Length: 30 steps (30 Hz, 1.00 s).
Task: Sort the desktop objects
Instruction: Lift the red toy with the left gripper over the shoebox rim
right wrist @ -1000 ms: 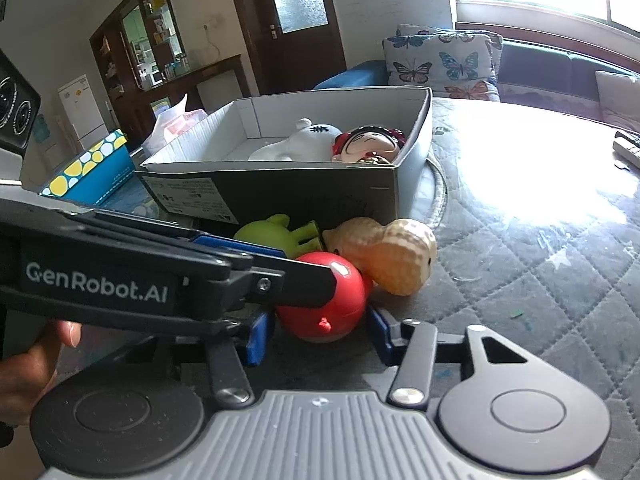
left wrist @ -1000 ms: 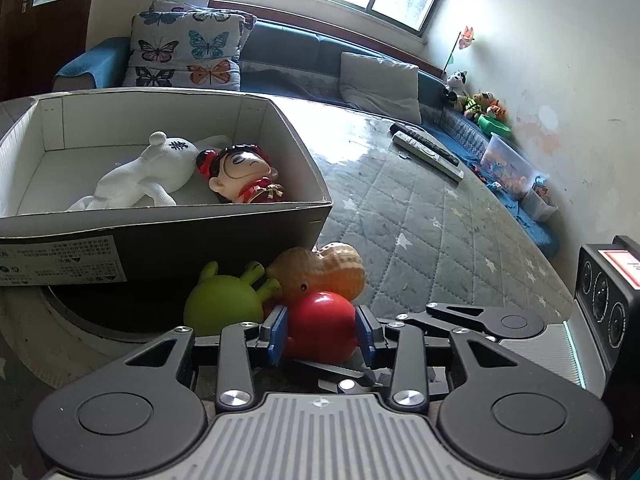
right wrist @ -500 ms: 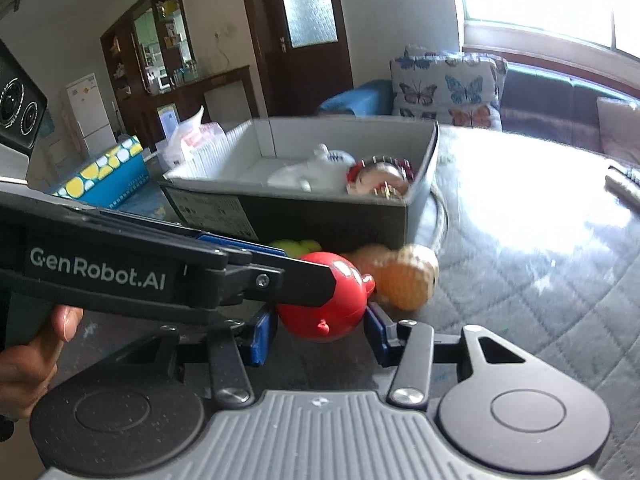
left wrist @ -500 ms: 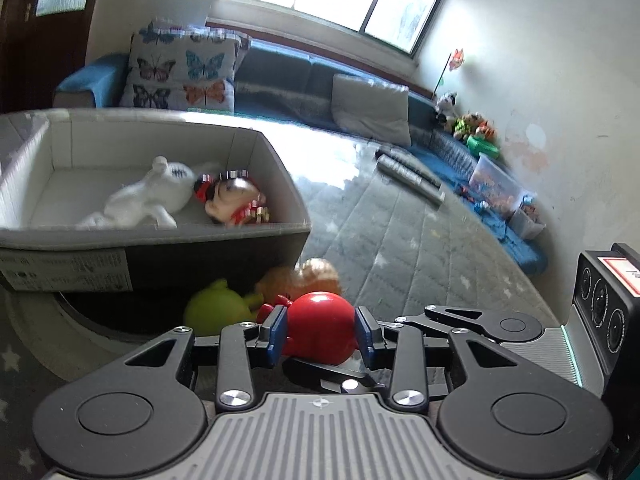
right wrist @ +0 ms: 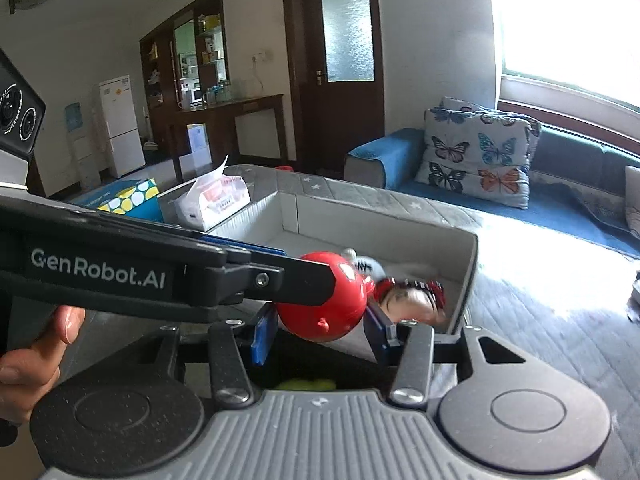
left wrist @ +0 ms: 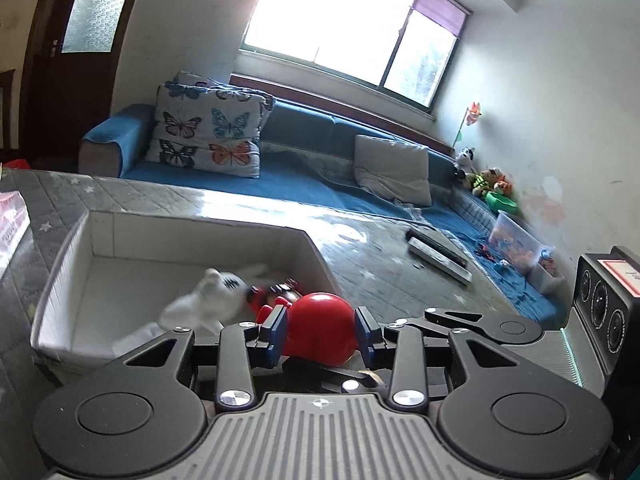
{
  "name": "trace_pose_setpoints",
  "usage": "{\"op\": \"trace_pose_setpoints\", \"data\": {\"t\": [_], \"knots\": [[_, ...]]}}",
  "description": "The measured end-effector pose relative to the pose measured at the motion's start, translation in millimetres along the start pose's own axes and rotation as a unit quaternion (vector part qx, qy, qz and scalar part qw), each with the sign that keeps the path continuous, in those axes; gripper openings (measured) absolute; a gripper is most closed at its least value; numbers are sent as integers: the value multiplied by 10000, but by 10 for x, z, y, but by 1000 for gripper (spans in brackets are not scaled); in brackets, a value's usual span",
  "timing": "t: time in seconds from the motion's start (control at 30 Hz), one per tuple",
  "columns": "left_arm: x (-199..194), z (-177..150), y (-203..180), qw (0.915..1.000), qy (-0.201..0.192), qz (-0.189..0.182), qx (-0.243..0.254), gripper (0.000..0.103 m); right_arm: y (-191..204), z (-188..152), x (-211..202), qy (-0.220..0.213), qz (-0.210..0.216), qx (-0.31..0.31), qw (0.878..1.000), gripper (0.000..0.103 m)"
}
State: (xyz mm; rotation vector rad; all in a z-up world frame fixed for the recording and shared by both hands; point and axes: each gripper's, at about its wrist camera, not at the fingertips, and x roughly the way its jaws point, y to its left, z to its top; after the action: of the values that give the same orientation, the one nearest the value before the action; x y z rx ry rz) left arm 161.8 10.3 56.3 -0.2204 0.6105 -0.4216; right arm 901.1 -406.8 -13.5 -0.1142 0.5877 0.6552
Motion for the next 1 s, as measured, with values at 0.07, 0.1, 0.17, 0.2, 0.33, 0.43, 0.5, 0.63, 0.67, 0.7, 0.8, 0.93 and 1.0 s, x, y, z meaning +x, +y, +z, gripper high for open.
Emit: {"op": "trace_pose_setpoints", "data": {"t": [0.07, 0.1, 0.17, 0.2, 0.33, 0.43, 0.5, 0.63, 0.67, 0.7, 0.8, 0.93, 1.0], "knots": [[73, 64, 98, 10000, 15, 29, -85, 39, -29, 75, 124, 44, 61, 33, 10000, 48], [123, 91, 158, 9999, 35, 28, -152, 39, -36, 99, 179, 58, 76, 45, 9999, 48], [222, 144, 276, 9996, 78, 26, -287, 39, -59, 146, 331, 115, 115, 59, 9999, 48], [275, 159, 331, 9993, 114, 27, -358, 39, -77, 155, 395, 157, 147, 95, 9997, 48], [476, 177, 512, 9984, 221, 39, -528, 39, -145, 169, 634, 368, 210, 178, 9989, 48], [592, 148, 610, 9974, 317, 76, -636, 39, -184, 148, 783, 535, 250, 236, 9980, 48], [655, 129, 653, 9968, 387, 80, -701, 39, -200, 112, 849, 630, 255, 230, 9974, 48], [713, 92, 708, 9960, 468, 59, -759, 39, -187, 35, 900, 745, 245, 186, 9967, 49], [715, 77, 713, 9958, 488, 55, -775, 39, -188, 24, 913, 758, 241, 187, 9967, 49], [717, 64, 720, 9956, 509, 49, -791, 39, -188, 15, 921, 768, 239, 193, 9966, 49], [703, 38, 729, 9951, 551, 71, -822, 39, -188, 9, 905, 761, 247, 228, 9965, 52], [659, 20, 737, 9948, 537, 91, -861, 39, -173, -8, 854, 702, 207, 211, 9971, 63], [621, 15, 736, 9949, 508, 100, -861, 39, -159, -9, 824, 666, 175, 195, 9974, 68]]}}
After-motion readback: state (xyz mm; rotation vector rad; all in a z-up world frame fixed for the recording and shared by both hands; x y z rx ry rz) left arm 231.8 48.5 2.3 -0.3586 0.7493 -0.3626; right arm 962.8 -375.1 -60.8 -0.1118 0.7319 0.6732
